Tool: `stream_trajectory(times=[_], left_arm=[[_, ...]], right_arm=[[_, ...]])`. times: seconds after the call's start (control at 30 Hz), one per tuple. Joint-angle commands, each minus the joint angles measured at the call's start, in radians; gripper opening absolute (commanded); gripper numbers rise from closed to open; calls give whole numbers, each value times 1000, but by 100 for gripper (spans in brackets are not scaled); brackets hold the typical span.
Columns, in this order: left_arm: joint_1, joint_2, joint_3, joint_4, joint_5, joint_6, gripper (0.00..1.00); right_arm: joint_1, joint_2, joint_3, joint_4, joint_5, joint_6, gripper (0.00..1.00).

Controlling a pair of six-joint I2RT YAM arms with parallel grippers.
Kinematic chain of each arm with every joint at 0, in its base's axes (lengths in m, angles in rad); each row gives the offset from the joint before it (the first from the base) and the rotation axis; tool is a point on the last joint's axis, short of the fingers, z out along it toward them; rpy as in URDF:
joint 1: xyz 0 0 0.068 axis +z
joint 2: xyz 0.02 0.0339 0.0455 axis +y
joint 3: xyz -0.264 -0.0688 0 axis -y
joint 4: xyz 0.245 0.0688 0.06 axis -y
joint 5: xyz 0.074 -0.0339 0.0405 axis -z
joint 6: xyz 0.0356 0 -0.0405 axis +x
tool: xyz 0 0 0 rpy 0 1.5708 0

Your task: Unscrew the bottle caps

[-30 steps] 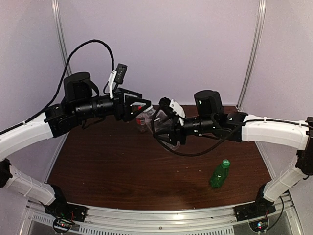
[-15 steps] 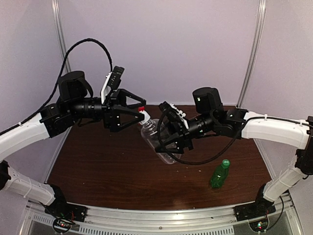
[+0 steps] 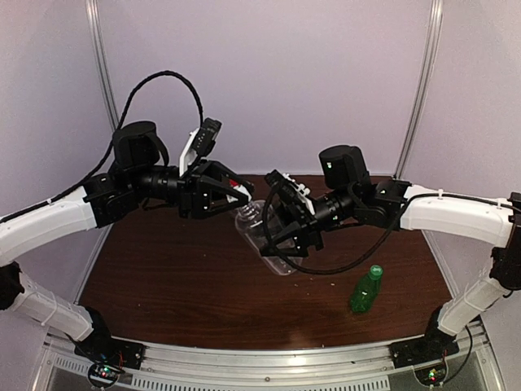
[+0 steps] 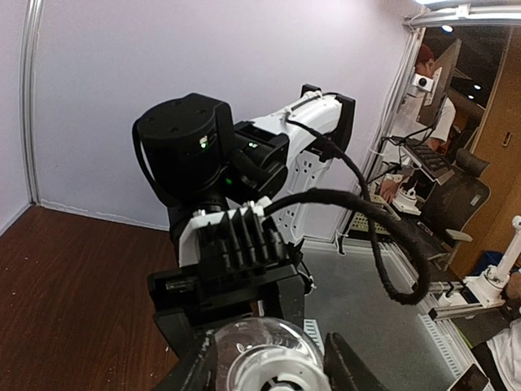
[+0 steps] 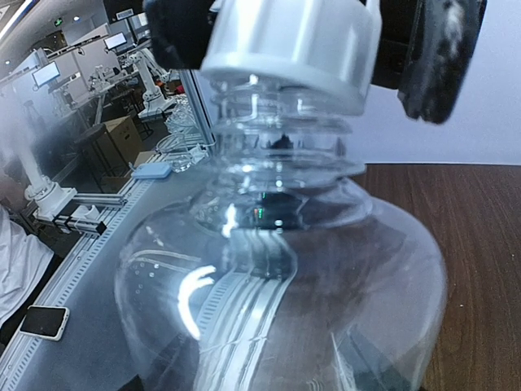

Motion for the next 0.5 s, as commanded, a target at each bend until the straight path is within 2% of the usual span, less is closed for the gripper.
stream_trajectory(times=[0.0,0.17,0.27,0.33,0.47], left_arm=[[7,9,-4,71,48,-19,40],[9,10,0,66,46,-28,26],[13,-6,0,53,-5,-32,21],[16,-24,1,38,-79,-41,20],[17,-52,36,-60,-370,-68,19]], right_arm=[[-10,4,22,6,-24,-9,58],[-17,0,15,9,7,-5,58],[-19,-10,14,3,123,8,56],[-19,-13,21,-18,232,12,56],[-19,-12,23,-33,436,20,56]])
